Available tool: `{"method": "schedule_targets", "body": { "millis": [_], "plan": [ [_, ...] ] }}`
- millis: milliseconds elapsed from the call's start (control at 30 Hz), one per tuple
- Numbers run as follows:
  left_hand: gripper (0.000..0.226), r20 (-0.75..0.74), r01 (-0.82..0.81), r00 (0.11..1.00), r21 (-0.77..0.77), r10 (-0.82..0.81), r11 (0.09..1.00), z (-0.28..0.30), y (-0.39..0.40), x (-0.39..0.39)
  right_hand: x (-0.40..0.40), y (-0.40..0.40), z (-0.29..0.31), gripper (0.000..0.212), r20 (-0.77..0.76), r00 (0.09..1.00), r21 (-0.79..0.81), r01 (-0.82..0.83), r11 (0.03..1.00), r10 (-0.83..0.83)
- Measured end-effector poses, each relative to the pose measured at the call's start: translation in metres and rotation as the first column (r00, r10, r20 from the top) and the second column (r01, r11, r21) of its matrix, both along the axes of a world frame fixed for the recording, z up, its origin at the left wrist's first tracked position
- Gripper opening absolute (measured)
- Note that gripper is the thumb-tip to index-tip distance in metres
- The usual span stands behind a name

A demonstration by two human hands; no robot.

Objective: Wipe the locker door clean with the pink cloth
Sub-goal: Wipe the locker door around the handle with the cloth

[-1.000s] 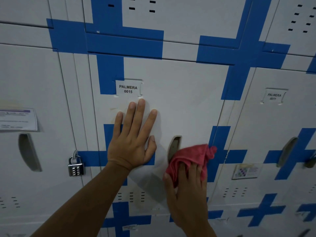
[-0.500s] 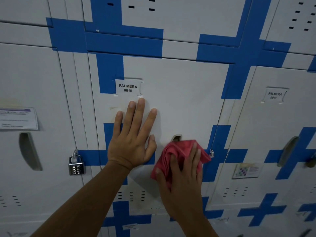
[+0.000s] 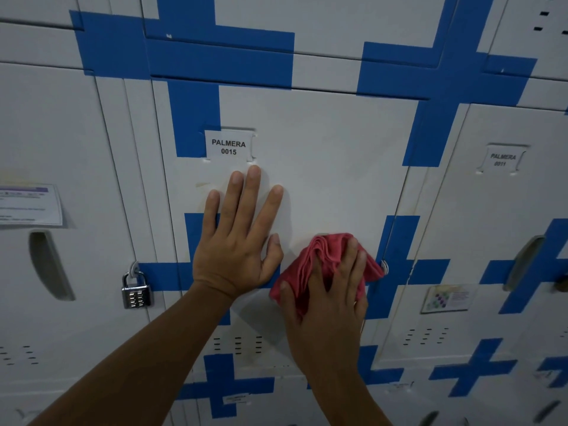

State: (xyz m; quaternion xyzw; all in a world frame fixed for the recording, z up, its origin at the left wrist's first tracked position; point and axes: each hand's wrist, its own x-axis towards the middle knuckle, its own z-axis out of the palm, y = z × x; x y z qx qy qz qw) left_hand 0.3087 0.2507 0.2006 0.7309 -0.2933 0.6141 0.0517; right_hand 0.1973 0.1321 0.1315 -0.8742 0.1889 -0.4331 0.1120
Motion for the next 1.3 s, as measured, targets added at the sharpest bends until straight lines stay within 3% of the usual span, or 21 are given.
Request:
{"method": "schedule_targets", "body": {
  "millis": [300,400,533,667,800,900,1067,1200,1300],
  "plan": [
    [0.071,0.006,0.003,1.000,-0.011,-0.003,1.000,0.000,0.000,-0.001,-0.018,-0.005,-0.028,0.062,-0.118,0.993,-0.127,-0.009,0.992,-0.006],
    [0.071,0.006,0.006,1.000,-0.011,-0.006,1.000,0.000,-0.001,-0.001,-0.020,-0.003,-0.025,0.061,-0.135,0.991,-0.098,-0.013,0.995,-0.001],
    [0.070,0.007,0.000,1.000,-0.009,0.000,1.000,0.000,0.000,-0.001,-0.018,0.008,-0.022,0.060,-0.069,0.995,0.085,-0.060,0.995,0.066],
    [0.070,0.018,-0.003,1.000,-0.011,0.003,1.000,-0.001,-0.001,-0.001,-0.010,0.018,-0.014,0.054,0.110,0.977,0.379,-0.209,0.901,0.180],
    [0.071,0.015,0.005,1.000,-0.016,-0.005,1.000,-0.001,-0.001,-0.001,-0.009,0.022,0.017,0.054,0.135,0.961,0.463,-0.277,0.842,0.242],
    [0.072,0.007,0.012,1.000,-0.019,-0.012,1.000,0.000,-0.001,-0.002,-0.008,0.021,0.032,0.052,0.074,0.980,0.314,-0.198,0.928,0.184],
    [0.071,0.008,-0.005,1.000,-0.005,0.005,1.000,-0.001,0.000,-0.001,-0.014,0.002,0.007,0.070,-0.089,0.996,-0.031,-0.023,0.999,0.020],
    [0.071,0.005,-0.001,1.000,-0.009,0.001,1.000,0.000,0.000,-0.002,-0.023,-0.004,-0.006,0.064,-0.143,0.989,-0.158,-0.002,0.987,-0.021],
    [0.071,0.001,-0.004,1.000,-0.004,0.004,1.000,0.000,0.000,-0.002,-0.023,0.003,-0.005,0.057,-0.159,0.985,-0.156,0.042,0.987,-0.067]
  ]
}}
